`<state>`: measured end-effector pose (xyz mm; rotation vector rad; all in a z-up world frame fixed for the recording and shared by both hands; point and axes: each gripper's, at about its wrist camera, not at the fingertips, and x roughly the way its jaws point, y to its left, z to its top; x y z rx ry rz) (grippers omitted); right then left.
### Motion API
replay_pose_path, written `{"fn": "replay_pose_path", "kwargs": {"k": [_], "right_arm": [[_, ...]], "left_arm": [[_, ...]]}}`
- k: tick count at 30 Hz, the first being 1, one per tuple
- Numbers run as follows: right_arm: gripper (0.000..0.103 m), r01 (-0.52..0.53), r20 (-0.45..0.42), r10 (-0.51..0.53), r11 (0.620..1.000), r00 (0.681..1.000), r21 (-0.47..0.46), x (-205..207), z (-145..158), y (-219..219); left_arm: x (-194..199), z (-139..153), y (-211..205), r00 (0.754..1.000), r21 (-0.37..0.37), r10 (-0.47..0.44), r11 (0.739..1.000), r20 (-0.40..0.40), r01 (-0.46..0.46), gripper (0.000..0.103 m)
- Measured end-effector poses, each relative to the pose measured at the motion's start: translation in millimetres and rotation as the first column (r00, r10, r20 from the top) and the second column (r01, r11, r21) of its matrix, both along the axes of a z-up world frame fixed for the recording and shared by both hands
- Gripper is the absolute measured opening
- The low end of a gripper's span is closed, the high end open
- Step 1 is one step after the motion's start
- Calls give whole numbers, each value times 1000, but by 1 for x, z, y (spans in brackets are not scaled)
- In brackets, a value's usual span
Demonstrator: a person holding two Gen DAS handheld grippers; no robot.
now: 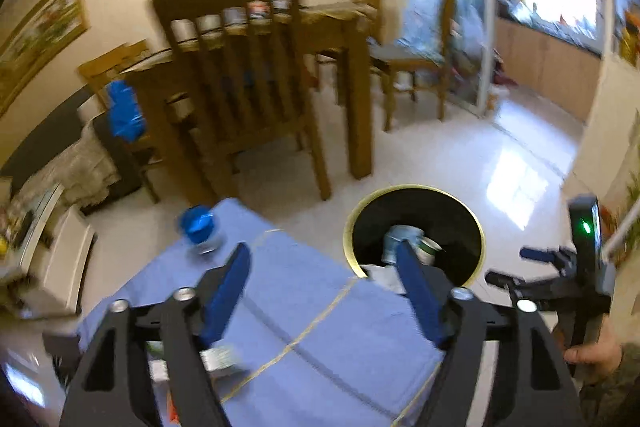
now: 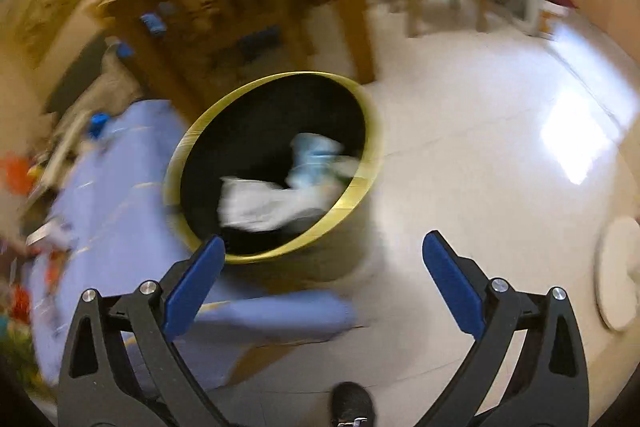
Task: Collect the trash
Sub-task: 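Return both tools to the table and grasp the clear plastic cup with the right gripper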
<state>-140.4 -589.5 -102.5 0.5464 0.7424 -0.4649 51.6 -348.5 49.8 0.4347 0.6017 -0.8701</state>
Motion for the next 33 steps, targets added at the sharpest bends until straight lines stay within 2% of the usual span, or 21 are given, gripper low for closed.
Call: {"fn": "replay_pose_path", "kwargs": {"k": [2,3,5,6,7,8,9,11,13,14,16,19,22,24,25,26,27,28,30,33], "right_arm": [[98,-44,66,49,997,997,-63,7,20,32],[98,-49,135,65,992,989,-117,5,34,51],[98,-47,312,130,965,941,-260,-6,67,99],[98,-37,347,161,941,924,-336,-7,77,124],[98,-46,344,185,926,921,-375,-1,79,144],[99,-90,334,230,918,914,-386,9,76,157],[98,-243,258,343,904,903,-351,34,66,172],[97,-417,105,458,867,883,-274,74,44,202],[98,-491,58,536,806,842,-330,86,38,239],[98,-542,5,587,751,810,-379,93,36,264],[98,-608,-54,651,673,757,-420,105,31,298],[98,-688,-96,715,615,693,-385,122,19,322],[97,-752,-142,759,566,635,-338,136,6,336],[97,-790,-166,783,545,599,-281,145,-3,338],[96,-798,-174,787,542,592,-263,147,-9,339],[92,-810,-184,793,540,581,-231,153,-14,339],[80,-824,-191,803,533,565,-193,156,-18,338],[73,-834,-200,810,528,552,-163,158,-23,337],[54,-836,-217,808,527,548,-154,163,-31,336],[50,-842,-199,818,523,540,-136,162,-32,336]], "left_arm": [[15,17,42,997,-42,81,996,19,-80,87],[19,24,61,994,-61,110,992,27,-108,91],[29,37,110,979,-96,195,977,55,-189,96],[33,42,131,969,-105,236,968,73,-228,96],[34,44,152,957,-111,276,958,89,-266,96],[35,44,182,940,-123,324,943,106,-311,96],[36,42,202,925,-128,362,929,117,-347,96],[35,30,248,881,-112,454,890,132,-442,96],[32,7,292,842,-84,526,851,122,-519,96],[32,-4,308,829,-65,548,836,110,-544,96],[32,-26,340,801,-14,592,805,93,-593,96],[26,-55,388,759,27,648,759,58,-650,96],[17,-68,424,722,5,691,722,1,-691,96],[16,-68,440,713,-8,700,713,-25,-701,96],[15,-67,441,711,-15,702,711,-32,-703,96],[14,-64,440,714,-28,699,713,-39,-700,96],[14,-63,439,720,-38,693,719,-41,-694,96],[13,-59,432,732,-48,681,730,-38,-682,96],[18,-60,424,752,-52,658,751,-34,-659,96],[26,-63,393,796,-49,600,795,-88,-605,96]]}}
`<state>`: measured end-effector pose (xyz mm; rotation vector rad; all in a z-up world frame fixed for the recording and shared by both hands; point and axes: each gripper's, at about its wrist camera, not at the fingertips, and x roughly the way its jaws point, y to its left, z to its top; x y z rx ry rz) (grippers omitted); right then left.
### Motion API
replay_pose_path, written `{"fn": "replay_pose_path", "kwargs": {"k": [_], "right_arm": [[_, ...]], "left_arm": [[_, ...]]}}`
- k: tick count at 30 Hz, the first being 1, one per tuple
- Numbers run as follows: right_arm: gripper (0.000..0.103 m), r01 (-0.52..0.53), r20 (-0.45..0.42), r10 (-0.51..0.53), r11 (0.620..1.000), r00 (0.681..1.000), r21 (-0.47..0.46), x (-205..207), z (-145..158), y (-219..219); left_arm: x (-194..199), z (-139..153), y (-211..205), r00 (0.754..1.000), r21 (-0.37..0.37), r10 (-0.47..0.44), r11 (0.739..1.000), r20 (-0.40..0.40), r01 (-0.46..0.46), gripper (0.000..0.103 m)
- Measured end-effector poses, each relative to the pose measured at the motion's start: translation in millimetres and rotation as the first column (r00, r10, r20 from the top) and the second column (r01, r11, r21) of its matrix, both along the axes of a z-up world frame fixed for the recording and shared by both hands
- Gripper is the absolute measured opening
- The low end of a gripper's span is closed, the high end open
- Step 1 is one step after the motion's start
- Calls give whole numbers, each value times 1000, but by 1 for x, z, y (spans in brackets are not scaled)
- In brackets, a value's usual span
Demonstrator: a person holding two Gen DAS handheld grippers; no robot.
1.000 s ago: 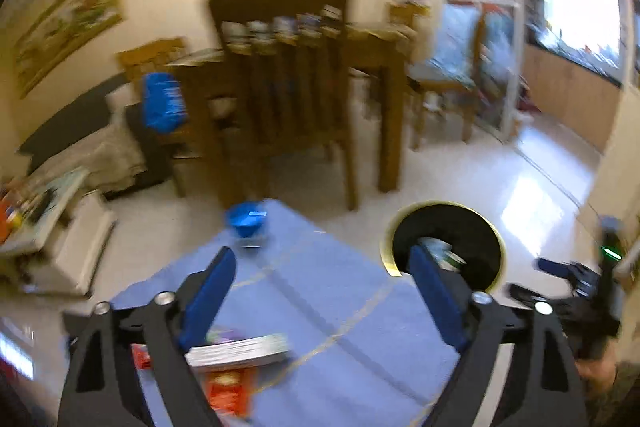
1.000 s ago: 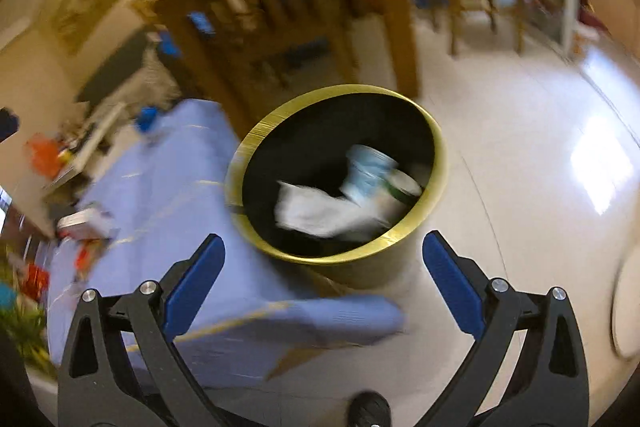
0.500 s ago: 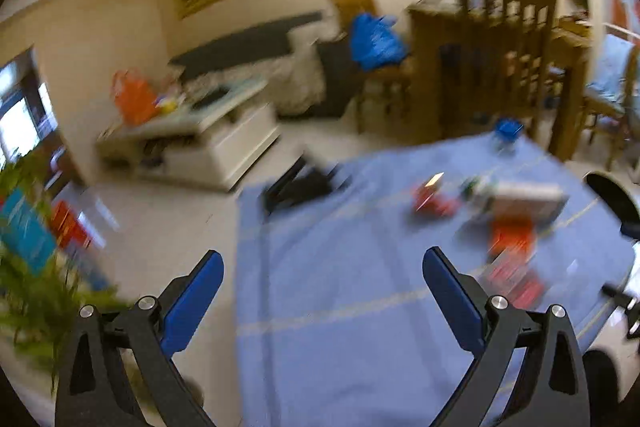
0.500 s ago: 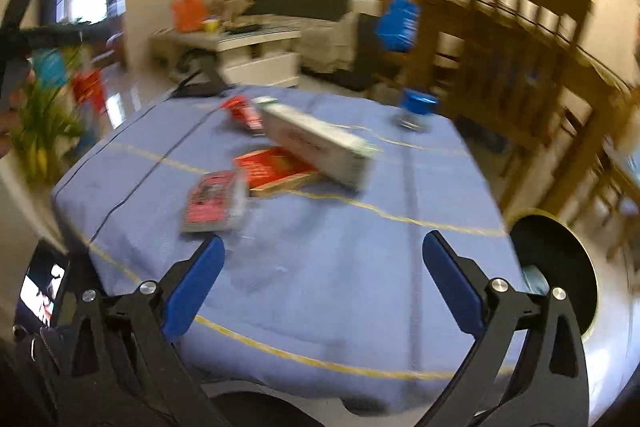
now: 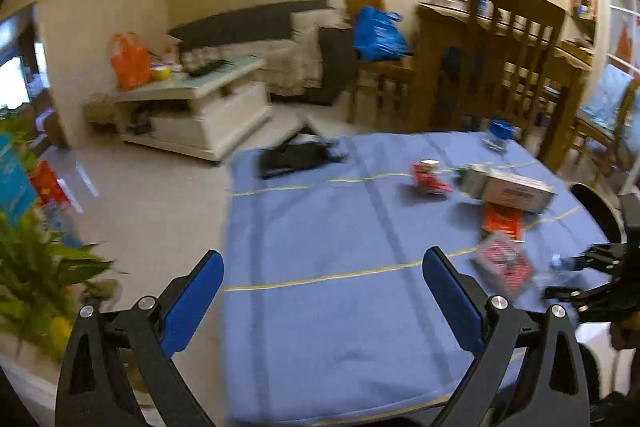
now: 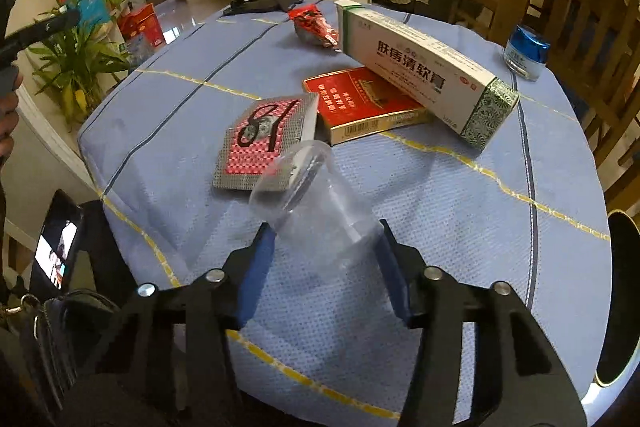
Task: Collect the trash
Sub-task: 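Return both tools to the table and grasp the clear plastic cup with the right gripper, then grasp the red patterned card with the left gripper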
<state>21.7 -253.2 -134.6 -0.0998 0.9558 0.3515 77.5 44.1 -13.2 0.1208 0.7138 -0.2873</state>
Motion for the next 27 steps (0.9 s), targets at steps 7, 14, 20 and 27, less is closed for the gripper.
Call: {"fn": "replay_pose_path", "kwargs": {"k": [7,14,20,27], "right_arm": [[50,96,21,-98,990,995,99,-20,13,-27],[50,172,17,-177,972,984,158,-45,13,-54],[44,186,18,-192,966,981,181,-51,10,-61],[43,177,23,-184,968,983,179,-47,10,-59]], "left_arm": [[30,-33,-92,969,-84,-118,991,-217,102,92],[44,-75,-163,890,-84,-150,988,-431,126,90],[50,-98,-173,851,-32,-31,999,-524,17,88],[51,-107,-164,839,-43,20,998,-543,-52,88]]}}
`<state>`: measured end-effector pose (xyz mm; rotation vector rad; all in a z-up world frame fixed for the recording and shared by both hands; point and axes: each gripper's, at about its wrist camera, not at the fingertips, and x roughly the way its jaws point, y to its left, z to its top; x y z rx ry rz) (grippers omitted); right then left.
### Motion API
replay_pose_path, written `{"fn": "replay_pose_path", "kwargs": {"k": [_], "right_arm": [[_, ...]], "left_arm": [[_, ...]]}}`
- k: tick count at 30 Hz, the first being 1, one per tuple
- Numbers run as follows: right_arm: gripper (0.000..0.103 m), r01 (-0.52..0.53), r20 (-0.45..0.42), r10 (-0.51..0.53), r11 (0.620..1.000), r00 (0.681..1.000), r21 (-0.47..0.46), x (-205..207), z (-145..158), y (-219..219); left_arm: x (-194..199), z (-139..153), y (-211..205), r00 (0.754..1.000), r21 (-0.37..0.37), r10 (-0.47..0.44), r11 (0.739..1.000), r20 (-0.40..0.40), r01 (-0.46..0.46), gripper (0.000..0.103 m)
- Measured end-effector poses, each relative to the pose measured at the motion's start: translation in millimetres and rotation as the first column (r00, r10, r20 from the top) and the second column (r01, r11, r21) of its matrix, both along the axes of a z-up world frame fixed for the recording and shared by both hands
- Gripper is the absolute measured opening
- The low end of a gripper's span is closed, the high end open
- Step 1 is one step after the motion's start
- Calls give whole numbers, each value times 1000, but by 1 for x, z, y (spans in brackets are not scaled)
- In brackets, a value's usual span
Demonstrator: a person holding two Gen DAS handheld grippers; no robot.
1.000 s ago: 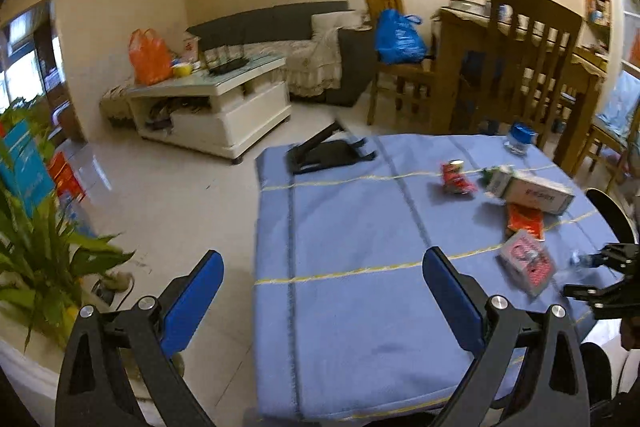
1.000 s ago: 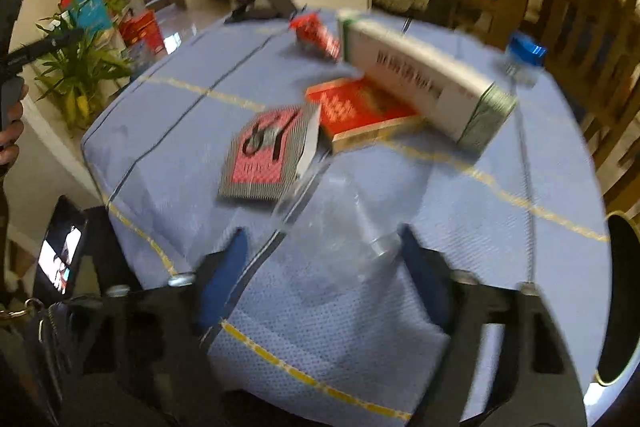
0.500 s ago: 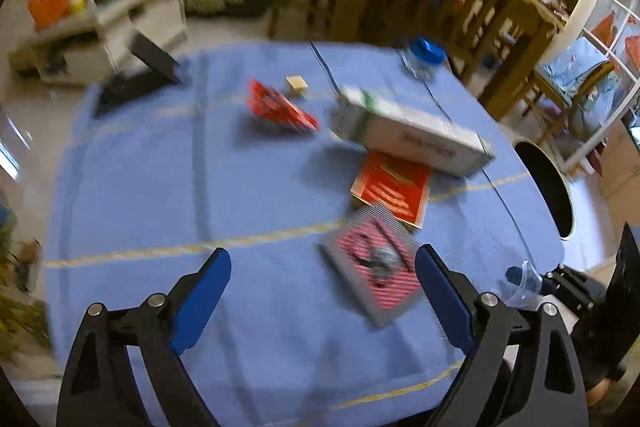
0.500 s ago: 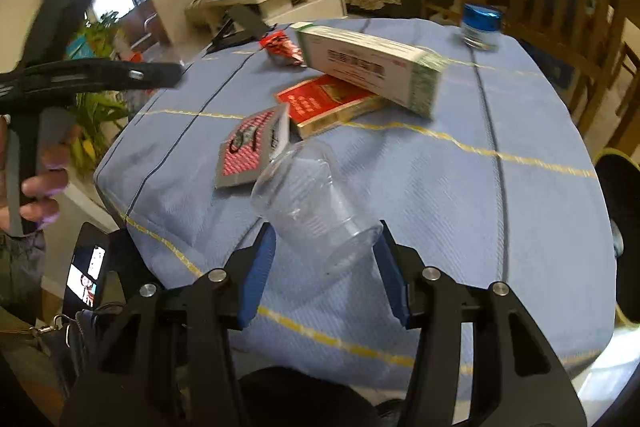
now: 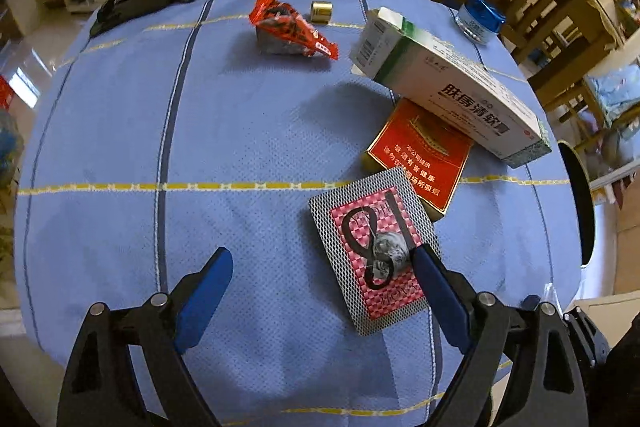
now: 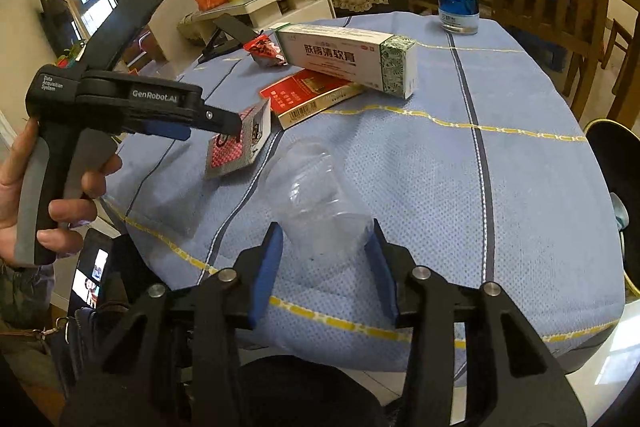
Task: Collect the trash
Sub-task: 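Grasp the red patterned card with the left gripper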
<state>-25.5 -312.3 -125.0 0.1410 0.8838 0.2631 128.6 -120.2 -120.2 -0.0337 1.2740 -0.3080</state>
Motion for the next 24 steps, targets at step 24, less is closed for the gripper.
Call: {"fn": "replay_pose_path", "kwargs": {"k": [24], "right_arm": [[49,-20,17,24,980,1000,-198,14,0,21]], "left_arm": [[-10,0,-32,998,-8,39,999,-40,-40,62]]}}
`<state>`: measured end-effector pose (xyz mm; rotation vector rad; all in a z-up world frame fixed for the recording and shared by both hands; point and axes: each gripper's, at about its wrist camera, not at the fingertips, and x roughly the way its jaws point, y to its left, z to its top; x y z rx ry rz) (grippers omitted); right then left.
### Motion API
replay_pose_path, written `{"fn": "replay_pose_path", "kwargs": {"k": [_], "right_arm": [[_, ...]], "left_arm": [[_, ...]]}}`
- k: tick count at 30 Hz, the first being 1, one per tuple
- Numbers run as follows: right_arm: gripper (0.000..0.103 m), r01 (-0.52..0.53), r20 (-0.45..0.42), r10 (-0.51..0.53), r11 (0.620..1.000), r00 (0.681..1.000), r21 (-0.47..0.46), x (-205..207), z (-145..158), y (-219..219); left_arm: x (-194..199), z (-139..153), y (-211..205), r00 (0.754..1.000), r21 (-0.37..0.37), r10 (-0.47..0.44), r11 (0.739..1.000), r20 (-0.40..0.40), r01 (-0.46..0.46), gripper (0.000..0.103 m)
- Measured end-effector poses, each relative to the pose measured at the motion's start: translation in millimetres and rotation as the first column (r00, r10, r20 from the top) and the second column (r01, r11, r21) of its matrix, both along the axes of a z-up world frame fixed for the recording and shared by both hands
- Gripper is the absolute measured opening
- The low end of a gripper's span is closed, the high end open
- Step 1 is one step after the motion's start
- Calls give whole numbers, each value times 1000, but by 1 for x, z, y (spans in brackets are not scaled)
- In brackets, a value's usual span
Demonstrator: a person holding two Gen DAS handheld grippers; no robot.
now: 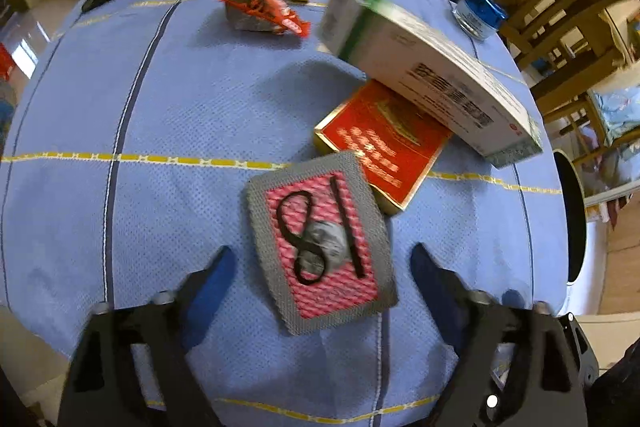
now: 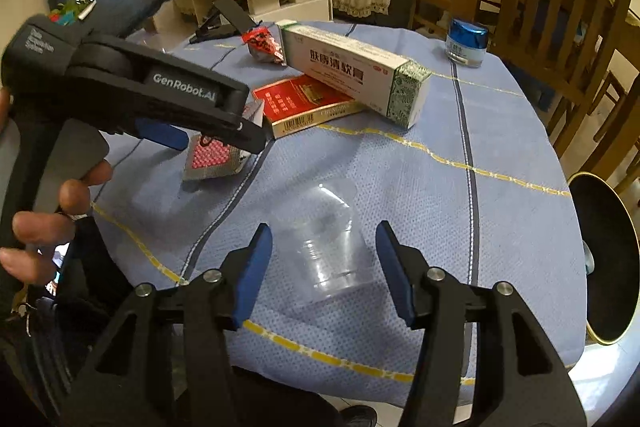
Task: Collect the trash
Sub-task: 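Grasp the red patterned card with the left gripper, then release the plastic cup into the bin while the left gripper holds the card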
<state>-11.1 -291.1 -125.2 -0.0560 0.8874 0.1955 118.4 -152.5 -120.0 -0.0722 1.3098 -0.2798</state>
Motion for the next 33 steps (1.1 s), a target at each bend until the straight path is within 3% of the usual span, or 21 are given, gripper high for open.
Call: {"fn": "replay_pose_path", "kwargs": {"k": [5,8,13,19,24,33], "right_arm": [[47,-2,-1,2,1000,1000,-29,-4,0,3],[46,-8,4,8,999,1000,-48,-9,1,5],[46,4,1,-4,999,1000,-35,-14,0,4],[46,6,7,-5,1000,1000,-24,-14,4,13],[46,7,41,-6,1000,999,-28,-16,17,26],[45,48,88,-45,998,995,-37,-26,33,25]], "left_arm": [[-16,-2,-8,995,12,-99,995,7,99,59],[-24,3,13,991,-63,-133,989,2,133,59],[-29,29,62,982,-53,-146,987,118,153,59],[-42,59,119,932,109,-160,985,324,132,59],[-49,72,136,890,131,-183,981,417,140,59],[-64,76,95,816,174,-295,955,498,239,59]]}}
